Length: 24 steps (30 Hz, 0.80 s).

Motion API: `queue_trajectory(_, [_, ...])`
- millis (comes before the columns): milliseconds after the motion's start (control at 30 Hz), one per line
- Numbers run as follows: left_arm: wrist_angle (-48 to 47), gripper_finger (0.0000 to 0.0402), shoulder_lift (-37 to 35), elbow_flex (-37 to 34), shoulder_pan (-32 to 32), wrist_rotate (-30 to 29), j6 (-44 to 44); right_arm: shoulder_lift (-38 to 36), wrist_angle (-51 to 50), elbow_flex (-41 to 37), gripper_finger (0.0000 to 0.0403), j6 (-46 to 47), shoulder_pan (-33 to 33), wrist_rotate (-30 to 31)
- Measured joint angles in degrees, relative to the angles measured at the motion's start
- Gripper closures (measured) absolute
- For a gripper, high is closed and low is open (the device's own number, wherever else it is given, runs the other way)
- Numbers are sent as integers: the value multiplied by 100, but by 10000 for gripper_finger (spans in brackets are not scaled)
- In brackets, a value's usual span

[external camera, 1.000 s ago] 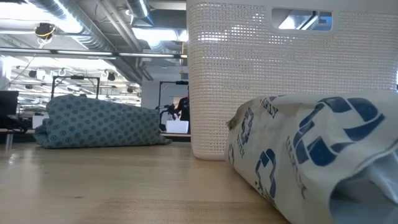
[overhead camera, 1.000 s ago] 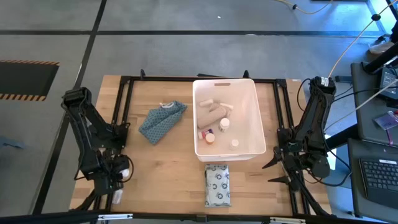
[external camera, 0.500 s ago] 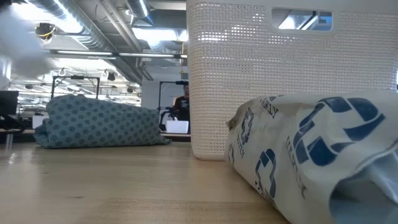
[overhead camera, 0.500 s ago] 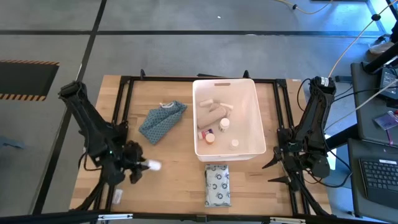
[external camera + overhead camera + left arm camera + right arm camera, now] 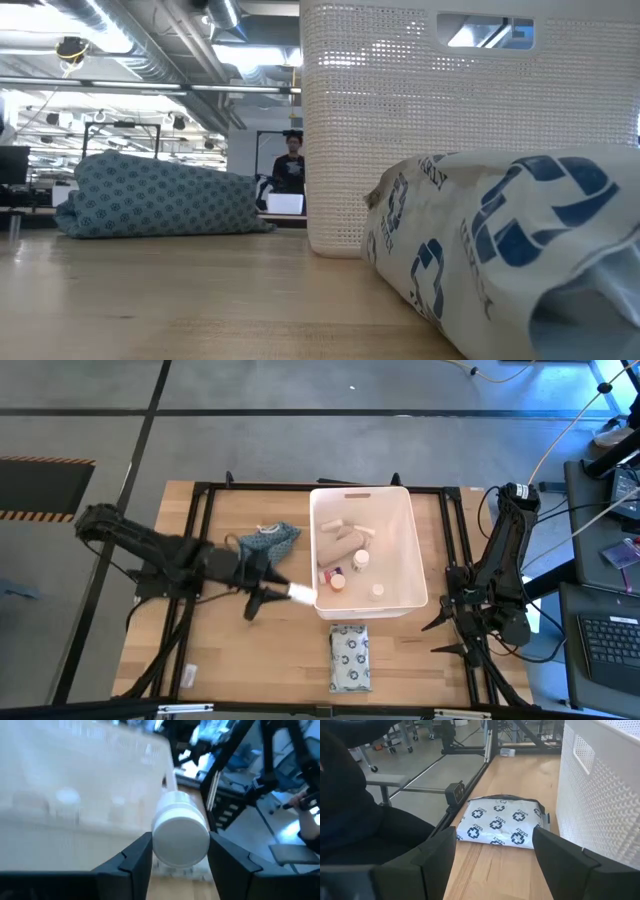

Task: Pick & place medical supplies in basket/bin
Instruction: Put the white pill bottle into the white bin

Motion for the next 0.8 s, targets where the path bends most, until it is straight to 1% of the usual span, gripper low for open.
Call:
queue_trajectory(67, [-136, 239, 105, 415, 347, 326, 379, 0, -1, 0, 139, -4, -2, 1])
queue_trajectory(100, [-275, 240, 174, 637, 485, 390, 521, 0, 1, 0, 139, -4, 0, -1])
queue_trajectory(167, [-636, 242, 408, 1160, 744, 433, 724, 0, -5, 0, 139, -9, 0, -1])
queue_trajectory(267, [-1450, 243, 974, 2047, 1072, 427, 946, -2, -16, 0, 139, -29, -1, 1])
queue_trajectory(400, [-2490, 241, 1985, 3342, 1345, 496, 1475, -2, -18, 0, 139, -20, 0, 2])
queue_trajectory(500, [-3163, 241, 2832, 4296, 1511, 716, 1847, 0, -18, 0, 139, 7, -1, 2])
queue_trajectory(667, [-3948, 241, 4161, 5734, 1733, 1145, 2362, 0, -20, 0, 139, 13, 0, 2])
queue_trajectory(800, [-4344, 241, 5075, 6602, 1811, 1190, 2789, 0, -35, 0, 139, 15, 0, 2])
